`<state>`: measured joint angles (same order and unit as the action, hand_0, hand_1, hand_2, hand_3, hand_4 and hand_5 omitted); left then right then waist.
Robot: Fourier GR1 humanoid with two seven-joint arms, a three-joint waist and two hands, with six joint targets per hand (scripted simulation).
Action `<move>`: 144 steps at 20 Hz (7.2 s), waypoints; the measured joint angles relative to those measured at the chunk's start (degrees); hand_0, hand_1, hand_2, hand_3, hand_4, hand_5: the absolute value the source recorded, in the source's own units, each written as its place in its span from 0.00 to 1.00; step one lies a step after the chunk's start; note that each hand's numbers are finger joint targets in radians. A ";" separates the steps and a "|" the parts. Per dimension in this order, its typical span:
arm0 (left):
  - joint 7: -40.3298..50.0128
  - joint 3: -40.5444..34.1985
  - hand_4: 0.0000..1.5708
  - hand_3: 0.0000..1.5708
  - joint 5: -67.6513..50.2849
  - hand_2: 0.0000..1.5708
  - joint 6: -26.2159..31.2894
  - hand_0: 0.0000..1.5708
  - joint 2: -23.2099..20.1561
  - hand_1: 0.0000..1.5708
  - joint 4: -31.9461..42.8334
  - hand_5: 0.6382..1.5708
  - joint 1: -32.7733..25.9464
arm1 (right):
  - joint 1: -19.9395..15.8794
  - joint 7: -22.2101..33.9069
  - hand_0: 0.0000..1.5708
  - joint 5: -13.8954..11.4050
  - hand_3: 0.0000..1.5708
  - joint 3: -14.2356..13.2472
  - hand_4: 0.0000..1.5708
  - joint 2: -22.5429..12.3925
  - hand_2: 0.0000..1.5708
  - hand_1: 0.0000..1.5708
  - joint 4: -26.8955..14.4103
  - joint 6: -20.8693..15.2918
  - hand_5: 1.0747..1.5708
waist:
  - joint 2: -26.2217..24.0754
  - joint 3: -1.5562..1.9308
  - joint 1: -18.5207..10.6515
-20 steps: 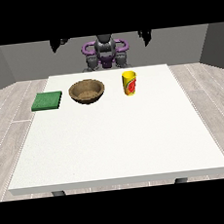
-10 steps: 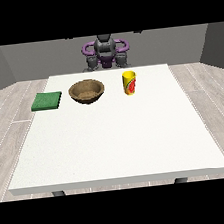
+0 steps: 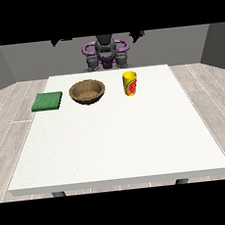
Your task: Pick the cup and pour the ball into the bowl, then pick the bowl and place it on the pad
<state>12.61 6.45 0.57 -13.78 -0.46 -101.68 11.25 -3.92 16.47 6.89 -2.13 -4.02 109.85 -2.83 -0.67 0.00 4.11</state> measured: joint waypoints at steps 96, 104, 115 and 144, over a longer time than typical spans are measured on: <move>13.41 20.36 0.78 0.01 54.21 0.09 -2.51 0.27 -5.37 0.27 53.90 0.96 40.69 | -9.91 -16.98 0.00 12.60 0.07 -20.21 0.50 -17.09 0.00 0.00 -47.17 18.84 0.97 | -6.63 -0.34 -4.15; 3.48 -3.53 0.67 0.00 24.22 0.00 -0.32 0.00 -7.27 0.00 42.25 1.00 39.46 | -9.23 -18.37 0.00 10.91 0.00 -19.82 0.50 -13.99 0.00 0.00 -47.12 14.35 0.98 | -4.37 -0.64 -9.89; -3.62 -21.96 0.66 0.00 -3.00 0.00 22.93 0.00 -19.13 0.00 37.91 0.99 37.76 | -9.21 -26.86 0.00 9.23 0.00 -19.41 0.46 -6.71 0.00 0.00 -51.35 9.04 0.99 | 3.46 -0.06 -15.56; -0.73 -31.38 0.65 0.00 -17.77 0.00 34.01 0.00 -33.63 0.00 29.39 0.97 30.69 | -22.06 -47.69 0.00 6.56 0.00 -17.44 0.30 -3.61 0.00 0.00 -73.68 6.77 0.95 | 11.34 -0.96 -13.75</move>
<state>11.89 -24.93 -17.20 20.23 -34.08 -72.30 41.94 -25.98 -31.22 13.45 -19.57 -7.62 36.17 3.94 10.67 -0.96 -9.63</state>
